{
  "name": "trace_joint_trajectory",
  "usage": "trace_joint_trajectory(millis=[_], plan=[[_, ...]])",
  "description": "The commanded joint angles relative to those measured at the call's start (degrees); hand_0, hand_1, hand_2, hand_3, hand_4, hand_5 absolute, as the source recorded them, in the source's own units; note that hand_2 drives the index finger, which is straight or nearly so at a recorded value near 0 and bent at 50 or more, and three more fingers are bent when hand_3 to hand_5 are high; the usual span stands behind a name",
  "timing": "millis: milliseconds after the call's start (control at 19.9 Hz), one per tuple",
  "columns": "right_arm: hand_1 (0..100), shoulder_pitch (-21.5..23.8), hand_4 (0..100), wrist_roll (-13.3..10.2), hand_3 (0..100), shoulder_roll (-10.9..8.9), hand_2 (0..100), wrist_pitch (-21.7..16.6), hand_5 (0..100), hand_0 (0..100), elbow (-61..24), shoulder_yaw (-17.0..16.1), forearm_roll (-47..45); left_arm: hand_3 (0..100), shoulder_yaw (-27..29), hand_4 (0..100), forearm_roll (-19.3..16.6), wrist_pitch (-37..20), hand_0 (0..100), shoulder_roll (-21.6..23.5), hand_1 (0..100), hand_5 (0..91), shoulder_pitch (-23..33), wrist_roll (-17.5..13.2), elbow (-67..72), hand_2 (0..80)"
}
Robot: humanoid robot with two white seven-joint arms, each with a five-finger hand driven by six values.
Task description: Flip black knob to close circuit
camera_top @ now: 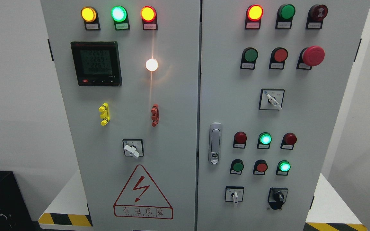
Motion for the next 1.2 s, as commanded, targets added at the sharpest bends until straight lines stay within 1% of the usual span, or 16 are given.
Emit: trace_joint_trajectory(millis=[0, 251, 401, 452, 502, 652, 703, 853, 903, 1004, 1054, 1104, 1154], plan=[[9, -0.1, 0, 0.1, 0, -0.05, 0, -0.1, 0, 0, 0.5, 0.0, 1.8, 0, 0.0, 0, -0.1, 0.0, 12, 0.0, 56, 0.0, 1.3, 0.0, -1.8, 0.0], [9, -0.1, 0, 0.3, 0, 0.04, 0, -0.2, 0, 0, 0.5, 0.0, 1.8, 0, 0.0, 0, 0.0, 0.0, 12, 0.0, 56, 0.0, 1.3, 0.0, -1.8, 0.0], [9, -0.1, 0, 1.1, 0, 0.04, 0, -0.6, 0, 0, 0.4, 0.0, 1.8, 0, 0.0, 0, 0.0, 0.0, 12, 0.0, 56, 0.0, 1.3, 0.0, -1.8, 0.0], [9, -0.1, 0, 2.0, 0, -0.05, 0, -0.9, 0, 0, 0.4, -0.1, 1.7, 0, 0.0, 0, -0.1, 0.0, 12, 0.0, 56, 0.0, 1.3, 0.0, -1.8, 0.0], [9, -0.1, 0, 3.1, 0, -0.05, 0, -2.3, 0, 0, 0.4, -0.2, 1.3, 0, 0.0, 0, 0.0, 0.0, 12, 0.0, 56, 0.0, 1.3, 0.0, -1.8, 0.0], [10, -0.1, 0, 7.4, 0, 0.04, 0, -8.2, 0, 0, 0.5, -0.6, 0.9, 0, 0.0, 0, 0.0, 0.0, 12, 0.0, 56, 0.0, 1.3, 0.0, -1.8, 0.0], [10, -0.1, 0, 8.2, 0, 0.04, 0, -9.3, 0, 0, 0.5, -0.7, 0.7, 0, 0.0, 0, -0.1, 0.0, 12, 0.0, 56, 0.0, 1.2, 0.0, -1.7, 0.0], [10, -0.1, 0, 9.8, 0, -0.05, 0, -11.4, 0, 0, -0.2, -2.0, 0.5, 0, 0.0, 0, 0.0, 0.0, 12, 0.0, 56, 0.0, 1.3, 0.0, -1.8, 0.0], [10, -0.1, 0, 10.3, 0, -0.05, 0, -12.9, 0, 0, -0.8, -2.7, 0.5, 0, 0.0, 0, 0.0, 0.0, 12, 0.0, 56, 0.0, 1.2, 0.0, -1.8, 0.0], [10, -0.4, 0, 10.4, 0, -0.05, 0, -14.2, 0, 0, -1.7, -3.0, 0.6, 0, 0.0, 0, -0.1, 0.0, 12, 0.0, 56, 0.0, 1.3, 0.0, -1.7, 0.0], [10, -0.4, 0, 10.3, 0, -0.05, 0, -14.2, 0, 0, -3.1, -2.9, 1.0, 0, 0.0, 0, -0.1, 0.0, 12, 0.0, 56, 0.0, 1.3, 0.0, -1.8, 0.0], [10, -0.4, 0, 10.1, 2, -0.05, 0, -14.0, 0, 0, -4.8, -3.0, 1.1, 0, 0.0, 0, 0.0, 0.0, 12, 0.0, 56, 0.0, 1.3, 0.0, -1.8, 0.0], [10, -0.3, 3, 10.1, 11, 0.04, 2, -14.0, 0, 0, -7.2, -2.9, 1.2, 0, 0.0, 0, 0.0, 0.0, 12, 0.0, 56, 0.0, 1.3, 0.0, -1.8, 0.0]])
